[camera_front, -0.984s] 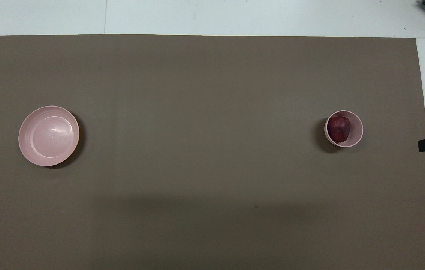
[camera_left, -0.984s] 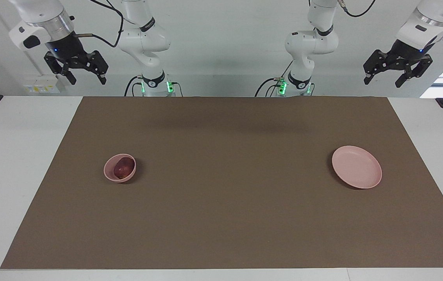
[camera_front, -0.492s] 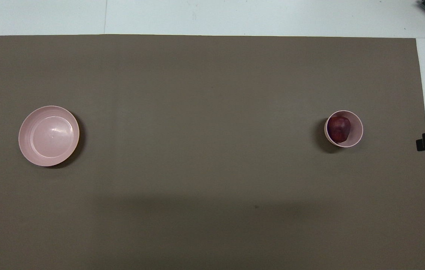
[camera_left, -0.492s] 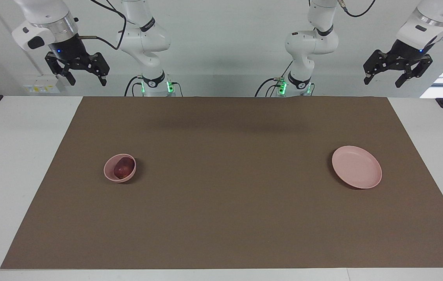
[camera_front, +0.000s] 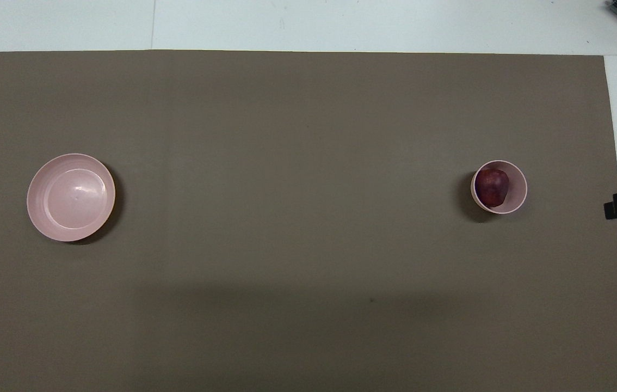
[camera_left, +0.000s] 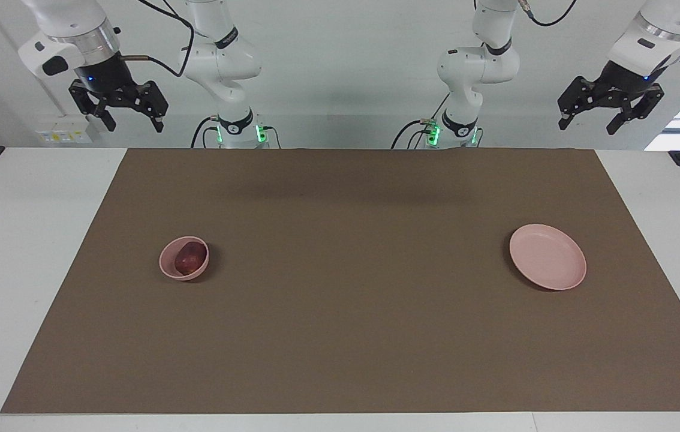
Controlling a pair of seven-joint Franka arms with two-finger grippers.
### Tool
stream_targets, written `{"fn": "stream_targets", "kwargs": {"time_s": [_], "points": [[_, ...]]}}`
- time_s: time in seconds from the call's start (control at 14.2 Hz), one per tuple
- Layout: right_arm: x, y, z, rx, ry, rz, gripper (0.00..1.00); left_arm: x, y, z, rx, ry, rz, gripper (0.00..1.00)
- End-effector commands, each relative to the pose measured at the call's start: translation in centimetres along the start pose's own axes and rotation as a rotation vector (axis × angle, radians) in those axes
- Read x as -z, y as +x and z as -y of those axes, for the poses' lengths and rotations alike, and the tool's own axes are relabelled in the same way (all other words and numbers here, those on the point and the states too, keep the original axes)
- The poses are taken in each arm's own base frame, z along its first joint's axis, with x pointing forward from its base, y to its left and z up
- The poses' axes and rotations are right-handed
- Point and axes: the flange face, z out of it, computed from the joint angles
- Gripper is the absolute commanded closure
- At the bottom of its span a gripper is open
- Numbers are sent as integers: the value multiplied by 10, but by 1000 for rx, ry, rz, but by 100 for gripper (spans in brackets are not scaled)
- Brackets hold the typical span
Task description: Move apple from plate to bowl
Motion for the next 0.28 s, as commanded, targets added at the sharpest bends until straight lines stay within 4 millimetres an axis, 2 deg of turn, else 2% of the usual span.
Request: {"fn": "stream_targets", "kwargs": {"time_s": [0.0,0.21], "points": [[1,-3,-1,-10,-1,-22,0,1,-8,1,-3,8,-4,0],[1,-2,-2,-18,-5,-21,0,1,-5,-9,4,13,-12,0]]}}
